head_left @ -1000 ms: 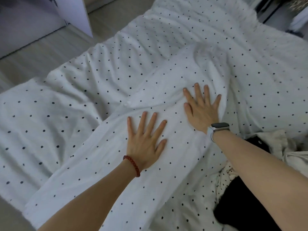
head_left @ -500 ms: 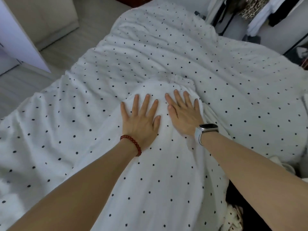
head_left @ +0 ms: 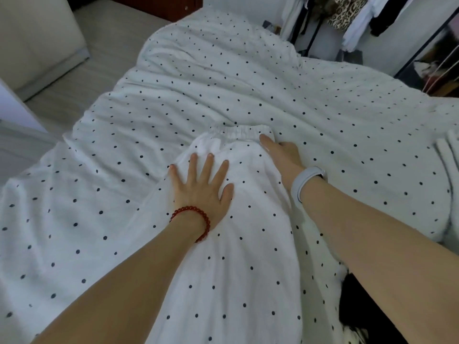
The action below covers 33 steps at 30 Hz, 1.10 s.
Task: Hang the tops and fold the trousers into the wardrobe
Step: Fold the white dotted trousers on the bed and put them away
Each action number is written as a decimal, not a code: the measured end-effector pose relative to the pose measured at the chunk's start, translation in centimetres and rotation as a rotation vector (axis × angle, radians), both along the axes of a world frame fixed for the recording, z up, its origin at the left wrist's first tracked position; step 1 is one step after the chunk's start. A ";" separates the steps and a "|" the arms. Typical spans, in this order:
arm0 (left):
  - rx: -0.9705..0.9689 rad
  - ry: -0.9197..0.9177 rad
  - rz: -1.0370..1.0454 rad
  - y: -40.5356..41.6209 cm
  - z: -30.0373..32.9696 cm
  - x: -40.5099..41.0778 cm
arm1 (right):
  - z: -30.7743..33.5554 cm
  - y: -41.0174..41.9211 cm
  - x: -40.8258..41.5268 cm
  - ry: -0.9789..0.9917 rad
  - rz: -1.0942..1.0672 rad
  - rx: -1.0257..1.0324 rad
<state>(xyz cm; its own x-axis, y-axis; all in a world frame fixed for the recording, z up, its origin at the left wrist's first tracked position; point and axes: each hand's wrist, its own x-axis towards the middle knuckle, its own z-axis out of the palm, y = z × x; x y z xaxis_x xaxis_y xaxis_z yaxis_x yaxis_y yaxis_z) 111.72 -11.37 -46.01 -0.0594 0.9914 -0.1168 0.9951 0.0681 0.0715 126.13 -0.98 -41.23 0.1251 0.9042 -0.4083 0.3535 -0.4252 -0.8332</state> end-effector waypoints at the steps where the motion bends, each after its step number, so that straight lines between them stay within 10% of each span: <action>1: -0.018 -0.011 -0.011 -0.1 0.3 0.0 | 0.4 0.2 -0.1 0.020 -0.017 0.003; 7: 0.023 -0.152 -0.029 -2.4 3.5 -1.7 | 4.3 -2.0 -0.8 0.021 0.166 0.174; 15: 0.598 -0.403 0.066 -8.8 9.2 -6.7 | 8.2 -14.4 -0.2 -0.056 0.567 0.436; 23: 0.476 0.097 -0.350 -17.8 7.7 -7.3 | 4.6 -23.4 2.0 -0.406 0.997 0.608; 33: 0.403 -0.199 -0.451 -22.1 4.3 -5.7 | 0.9 -26.6 5.0 -0.727 1.186 0.723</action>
<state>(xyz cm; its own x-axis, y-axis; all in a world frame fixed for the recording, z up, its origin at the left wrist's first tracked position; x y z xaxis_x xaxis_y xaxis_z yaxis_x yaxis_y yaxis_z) 106.07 -33.44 -41.73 0.3587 0.8822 0.3052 0.8845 -0.4257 0.1909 131.13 -27.58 -40.34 -0.8026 0.5957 -0.0318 0.5849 0.7753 -0.2383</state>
